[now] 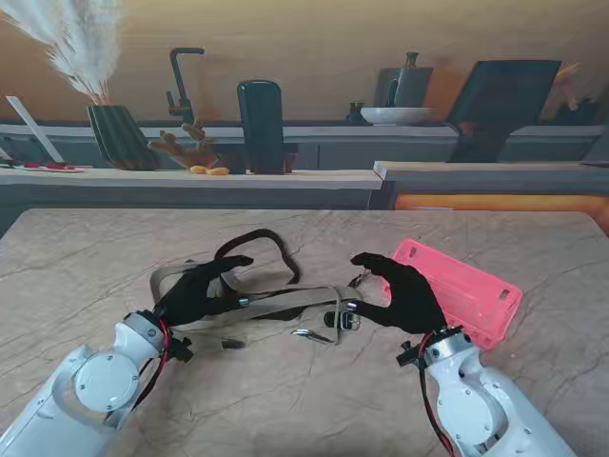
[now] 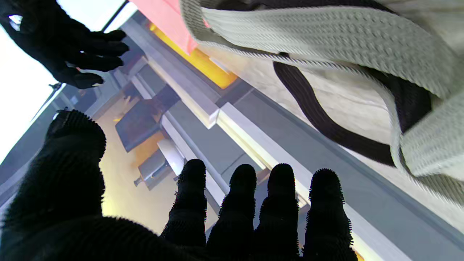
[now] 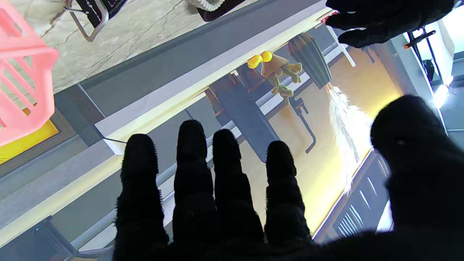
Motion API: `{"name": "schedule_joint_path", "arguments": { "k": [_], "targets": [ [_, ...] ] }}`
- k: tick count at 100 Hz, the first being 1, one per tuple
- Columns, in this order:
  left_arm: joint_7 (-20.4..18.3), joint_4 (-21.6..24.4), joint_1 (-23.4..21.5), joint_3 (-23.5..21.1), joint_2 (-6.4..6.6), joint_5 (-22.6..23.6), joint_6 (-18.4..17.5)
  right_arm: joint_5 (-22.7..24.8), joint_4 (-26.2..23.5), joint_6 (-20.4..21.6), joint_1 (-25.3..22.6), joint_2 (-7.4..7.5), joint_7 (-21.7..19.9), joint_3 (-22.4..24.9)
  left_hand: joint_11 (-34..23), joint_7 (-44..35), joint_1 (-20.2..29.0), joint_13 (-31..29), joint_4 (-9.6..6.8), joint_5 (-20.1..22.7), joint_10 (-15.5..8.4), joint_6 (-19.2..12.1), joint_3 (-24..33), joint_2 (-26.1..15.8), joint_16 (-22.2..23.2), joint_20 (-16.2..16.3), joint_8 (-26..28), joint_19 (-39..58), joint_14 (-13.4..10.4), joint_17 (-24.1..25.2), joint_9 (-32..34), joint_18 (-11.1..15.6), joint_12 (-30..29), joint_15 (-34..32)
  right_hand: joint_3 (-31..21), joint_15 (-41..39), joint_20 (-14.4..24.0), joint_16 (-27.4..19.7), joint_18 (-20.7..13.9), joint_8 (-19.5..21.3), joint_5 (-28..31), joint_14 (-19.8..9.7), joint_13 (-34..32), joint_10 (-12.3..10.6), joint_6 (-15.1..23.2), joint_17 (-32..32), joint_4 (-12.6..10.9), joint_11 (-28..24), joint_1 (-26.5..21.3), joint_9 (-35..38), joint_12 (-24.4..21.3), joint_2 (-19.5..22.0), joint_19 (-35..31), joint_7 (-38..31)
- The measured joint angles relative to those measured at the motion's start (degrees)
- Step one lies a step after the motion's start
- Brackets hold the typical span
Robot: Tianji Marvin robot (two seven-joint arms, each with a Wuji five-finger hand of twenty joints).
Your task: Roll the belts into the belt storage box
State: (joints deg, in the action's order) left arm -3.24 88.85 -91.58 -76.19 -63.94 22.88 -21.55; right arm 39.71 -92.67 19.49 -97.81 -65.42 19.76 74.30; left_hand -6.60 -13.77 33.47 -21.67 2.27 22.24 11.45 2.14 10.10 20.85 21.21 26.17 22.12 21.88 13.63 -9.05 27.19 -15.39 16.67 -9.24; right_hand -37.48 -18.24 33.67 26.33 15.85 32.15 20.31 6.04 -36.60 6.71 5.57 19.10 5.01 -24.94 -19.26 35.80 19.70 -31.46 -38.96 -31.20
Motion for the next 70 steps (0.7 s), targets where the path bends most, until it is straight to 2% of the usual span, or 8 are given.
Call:
{"name": "schedule_joint_path", "arguments": {
  "k": [8, 11, 22, 28, 35, 48, 58, 70],
  "targets": [
    [7.1, -0.7, 0.2, 1.3, 0.35, 2.3, -0.4, 0.0, 0.0, 0.0, 0.0, -0.01, 0.1, 0.0, 0.0, 0.0, 0.3, 0.0, 0.00, 0.1, 0.0, 0.0, 0.0, -0.1, 0.0, 0.0, 0.0, -0.1, 0.0, -0.1, 0.0, 0.0, 0.0, 0.0, 0.0, 0.0, 0.0, 0.0, 0.0, 0.0, 0.0, 0.0, 0.0, 0.0, 0.0, 0.0, 0.0, 0.0, 0.0, 0.0, 0.0, 0.0, 0.0, 0.0],
    [8.4, -1.0, 0.3, 1.5, 0.30, 2.1, -0.8, 0.0, 0.0, 0.0, 0.0, -0.01, 0.1, 0.0, 0.0, 0.0, 0.3, 0.0, 0.00, 0.1, 0.0, 0.0, 0.0, -0.4, 0.0, 0.0, 0.0, -0.1, 0.0, -0.1, 0.0, 0.0, 0.0, 0.0, 0.0, 0.0, 0.0, 0.0, 0.0, 0.0, 0.0, 0.0, 0.0, 0.0, 0.0, 0.0, 0.0, 0.0, 0.0, 0.0, 0.0, 0.0, 0.0, 0.0],
    [6.0, -1.1, 0.4, 1.1, -0.16, -1.9, -1.3, 0.0, 0.0, -0.5, 0.0, -0.01, 0.2, -0.2, 0.0, 0.0, 0.3, 0.0, 0.00, 0.1, 0.0, 0.0, 0.0, -0.4, 0.0, 0.0, 0.0, -0.1, 0.0, -0.5, 0.0, 0.0, 0.0, -0.1, 0.0, -0.9, 0.1, 0.0, 0.0, 0.0, 1.3, 0.0, -0.5, 0.0, 0.0, 0.0, 0.0, 0.0, 0.0, 0.2, 0.0, 0.0, 0.0, -0.5],
    [6.4, -1.0, 0.3, 1.0, -0.37, -1.2, -1.3, 0.1, 0.0, -0.9, 0.1, 0.00, 0.4, -0.6, 0.0, 0.0, 0.3, -0.2, 0.00, 0.1, 0.0, 0.0, 0.0, -0.4, 0.0, 0.0, 0.0, -0.1, 0.0, -0.6, 0.1, 0.0, 0.0, -0.1, 0.3, -1.2, 0.1, 0.5, 0.0, 0.0, 2.1, 0.0, -0.5, 0.0, 0.0, 0.0, 0.0, -0.5, -0.8, 0.9, 0.3, 0.0, 0.0, -0.7],
    [8.9, -1.0, 0.2, 1.1, -0.57, 1.3, -1.3, 1.5, -0.1, -1.3, 0.3, 0.16, 0.1, -1.1, -0.1, 0.0, 0.3, -0.3, 0.00, 0.1, 0.0, 0.0, 0.0, -0.4, 0.0, 0.0, 0.0, -0.1, 0.0, -0.6, 0.7, 0.0, 0.0, -0.2, -0.2, -2.0, 0.1, 0.7, -0.1, 0.1, 2.4, 0.0, -1.1, 0.3, 0.0, 0.6, -0.1, -0.8, -1.2, 1.9, 0.3, 0.0, 0.0, -1.0],
    [10.3, -1.1, 0.1, 1.3, -0.86, 1.2, -1.4, 8.7, -1.5, -1.8, 1.1, 1.43, -6.5, -1.6, -0.1, 0.0, 0.4, -1.0, 0.00, 0.1, 0.0, 0.0, 0.0, -0.4, 0.0, 0.0, 0.0, -0.1, 0.0, -1.1, 0.7, 0.0, 0.0, -0.7, -1.2, -3.0, 0.1, 1.3, -0.8, 0.1, 4.4, 0.0, -1.1, 0.4, 0.0, 0.7, -0.1, -1.7, -1.7, 2.0, 0.3, 0.0, 0.0, -1.6],
    [10.5, -1.1, 0.2, 1.5, -1.07, 0.6, -1.5, 11.2, -1.8, 2.4, 2.4, 2.89, -11.2, -2.2, -0.1, 0.0, 0.4, -1.0, 0.00, 0.1, 0.0, 0.0, 0.0, -0.4, 0.0, 0.0, 0.0, 0.0, 0.0, -1.6, 0.7, 0.0, 0.1, -0.8, -2.4, -4.2, 0.1, 1.3, -1.4, 0.1, 5.4, -0.1, -1.7, 0.4, 0.3, 0.8, -0.1, -2.0, -1.8, 2.6, 0.5, -0.1, 0.0, -2.0],
    [10.5, -1.2, 0.3, 1.5, -1.22, 0.0, -1.4, 19.3, -1.6, 9.1, 5.0, 4.70, -14.6, -2.9, -0.1, 0.0, 0.4, -1.0, 0.00, 0.2, 0.0, 0.0, 0.0, -0.4, 0.2, 0.0, 0.1, 0.6, 0.0, -1.6, 1.4, 0.0, 0.2, -1.1, -4.1, -4.2, 0.1, 1.3, -2.3, 0.1, 5.4, -1.2, -1.7, 0.4, 2.3, 0.8, -0.1, -2.0, -2.2, 2.6, 0.5, -0.4, 0.0, -2.2]
  ]
}}
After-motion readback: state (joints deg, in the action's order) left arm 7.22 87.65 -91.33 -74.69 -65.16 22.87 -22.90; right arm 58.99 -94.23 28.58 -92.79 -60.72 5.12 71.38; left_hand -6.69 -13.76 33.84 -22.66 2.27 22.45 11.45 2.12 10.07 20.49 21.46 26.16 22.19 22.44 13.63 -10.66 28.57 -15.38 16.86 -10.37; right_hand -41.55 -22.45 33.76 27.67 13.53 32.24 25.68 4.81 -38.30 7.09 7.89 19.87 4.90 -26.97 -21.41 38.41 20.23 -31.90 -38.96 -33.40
